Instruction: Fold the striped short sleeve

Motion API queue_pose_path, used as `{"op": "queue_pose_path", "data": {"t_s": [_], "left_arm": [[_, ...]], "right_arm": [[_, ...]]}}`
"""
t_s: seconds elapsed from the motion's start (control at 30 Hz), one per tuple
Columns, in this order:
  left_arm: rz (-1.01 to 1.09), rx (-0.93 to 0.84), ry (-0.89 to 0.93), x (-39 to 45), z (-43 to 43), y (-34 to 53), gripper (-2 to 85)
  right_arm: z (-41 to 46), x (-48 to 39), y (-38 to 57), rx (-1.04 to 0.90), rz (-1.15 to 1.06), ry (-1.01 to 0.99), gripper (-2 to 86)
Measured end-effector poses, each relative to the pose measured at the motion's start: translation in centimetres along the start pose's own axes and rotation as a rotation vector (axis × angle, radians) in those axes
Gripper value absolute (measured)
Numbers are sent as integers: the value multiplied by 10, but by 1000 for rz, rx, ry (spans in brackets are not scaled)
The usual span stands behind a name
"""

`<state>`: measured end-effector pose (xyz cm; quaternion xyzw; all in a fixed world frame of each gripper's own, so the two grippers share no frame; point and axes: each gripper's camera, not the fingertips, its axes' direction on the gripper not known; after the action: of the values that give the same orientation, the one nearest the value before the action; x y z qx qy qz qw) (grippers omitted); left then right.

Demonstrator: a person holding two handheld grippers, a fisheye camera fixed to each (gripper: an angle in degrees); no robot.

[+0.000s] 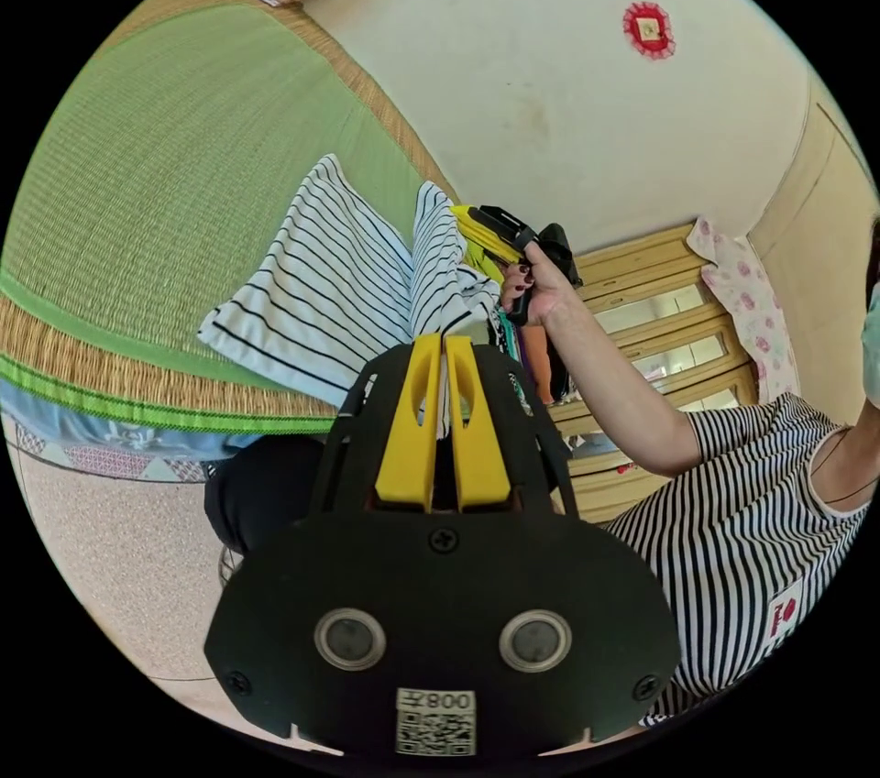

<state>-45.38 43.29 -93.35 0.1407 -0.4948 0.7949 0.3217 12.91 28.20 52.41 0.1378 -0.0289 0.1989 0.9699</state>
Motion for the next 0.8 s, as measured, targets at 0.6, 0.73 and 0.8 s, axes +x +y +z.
{"op": "queue_pose_path", "data": {"t_s": [0.6,0.73,0.8], "left_arm": [[-256,80,67,-97,-97,-28,6],[-274,83,73,-105,-107,-32,7],[-275,87,75,-107,-112,-34,7]], "right_arm": [[185,28,-78,-166,-40,149,14],[210,50,-88,-182,-21,154,14],[217,58,-92,-185,-19,152,14]]}}
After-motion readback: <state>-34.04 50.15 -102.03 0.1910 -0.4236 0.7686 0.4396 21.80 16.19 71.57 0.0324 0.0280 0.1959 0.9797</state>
